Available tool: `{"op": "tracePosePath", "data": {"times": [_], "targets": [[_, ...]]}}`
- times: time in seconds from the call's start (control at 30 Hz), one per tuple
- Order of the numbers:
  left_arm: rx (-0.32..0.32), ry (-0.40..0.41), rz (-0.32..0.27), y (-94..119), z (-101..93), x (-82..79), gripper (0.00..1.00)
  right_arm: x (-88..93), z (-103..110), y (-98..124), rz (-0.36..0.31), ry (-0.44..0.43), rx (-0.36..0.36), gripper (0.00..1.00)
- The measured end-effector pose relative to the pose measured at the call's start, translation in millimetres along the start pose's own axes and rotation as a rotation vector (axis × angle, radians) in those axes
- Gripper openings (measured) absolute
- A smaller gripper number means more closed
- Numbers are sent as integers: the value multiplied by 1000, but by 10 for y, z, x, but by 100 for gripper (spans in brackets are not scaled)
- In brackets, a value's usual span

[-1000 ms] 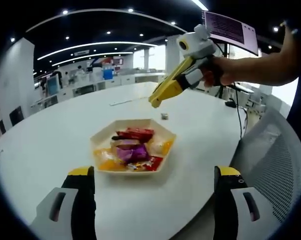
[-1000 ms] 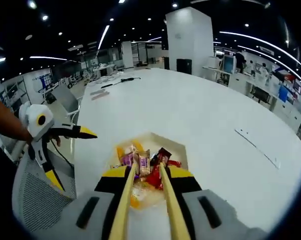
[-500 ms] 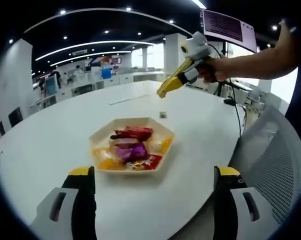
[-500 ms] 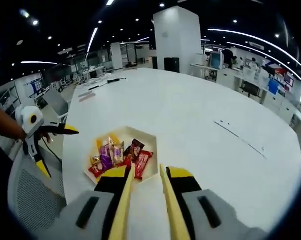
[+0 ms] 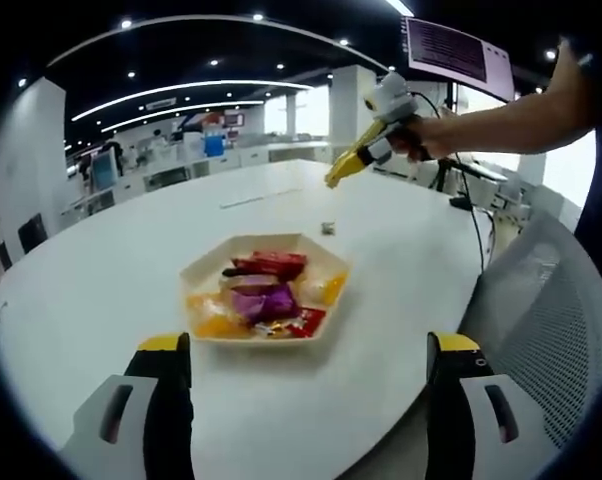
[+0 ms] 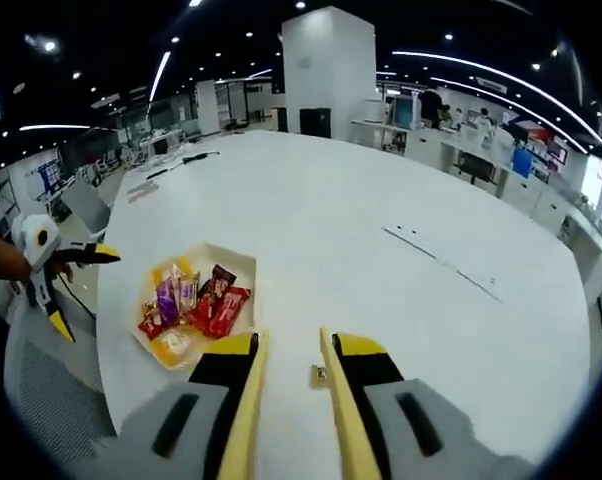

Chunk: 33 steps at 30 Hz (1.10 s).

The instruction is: Place the target food into the container with the food tongs after gripping and lifting it, then release it inside without dropping or visibly crushing the food.

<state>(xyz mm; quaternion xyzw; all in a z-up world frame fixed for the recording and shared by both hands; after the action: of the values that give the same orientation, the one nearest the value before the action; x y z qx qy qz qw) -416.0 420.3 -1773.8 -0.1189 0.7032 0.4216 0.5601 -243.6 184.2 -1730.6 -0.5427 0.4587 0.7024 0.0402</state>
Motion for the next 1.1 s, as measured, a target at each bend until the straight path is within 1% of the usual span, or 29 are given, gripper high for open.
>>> {"op": "tracePosePath", "data": {"times": [0.23, 0.27, 0.43, 0.53, 0.6, 0.83, 0.9, 0.93, 1.0, 1.07, 1.1], "targets": [[-16, -2, -14, 17, 20, -28, 94, 75, -141, -37, 13, -8, 31, 28], [-17, 5, -13, 20, 21, -20, 94, 75, -156, -47, 12, -13, 31, 28], [-4, -12, -1, 2, -5, -12, 94, 66, -193, -71, 11, -16, 46, 28], [0, -12, 3, 0, -11, -4, 94, 109, -230, -125, 21, -17, 42, 28], [-1, -12, 6, 0, -10, 1, 93, 150, -265, -154, 40, -3, 53, 28], [-5, -5, 13, -1, 5, 18, 93, 264, -302, -265, 69, 4, 21, 28], [-5, -3, 14, -5, 5, 22, 93, 300, -350, -312, 79, -15, 23, 28], [-5, -4, 16, -4, 4, 22, 93, 309, -363, -326, 83, -26, 26, 28], [-5, -3, 18, -5, 4, 25, 93, 389, -475, -351, 132, -39, 90, 28], [-9, -1, 23, -6, 12, 35, 93, 404, -499, -409, 136, -64, 87, 28], [-10, 1, 25, -7, 15, 40, 93, 416, -527, -434, 141, -64, 95, 28]]}}
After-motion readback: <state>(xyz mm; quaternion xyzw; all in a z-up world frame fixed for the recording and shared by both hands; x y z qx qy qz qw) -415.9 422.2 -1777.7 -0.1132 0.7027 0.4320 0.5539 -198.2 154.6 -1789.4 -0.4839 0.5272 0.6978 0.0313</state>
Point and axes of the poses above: the point that each gripper's makers call its tool centre point, and the gripper's own axes: y roughly backward along the fingers, z roughly to its left, x roughly out of its underside, the point moved 1 cm from there along y, roughly backward along the fingers, and after that the axes turned 2 degrees about x, right-handed, at the moved point
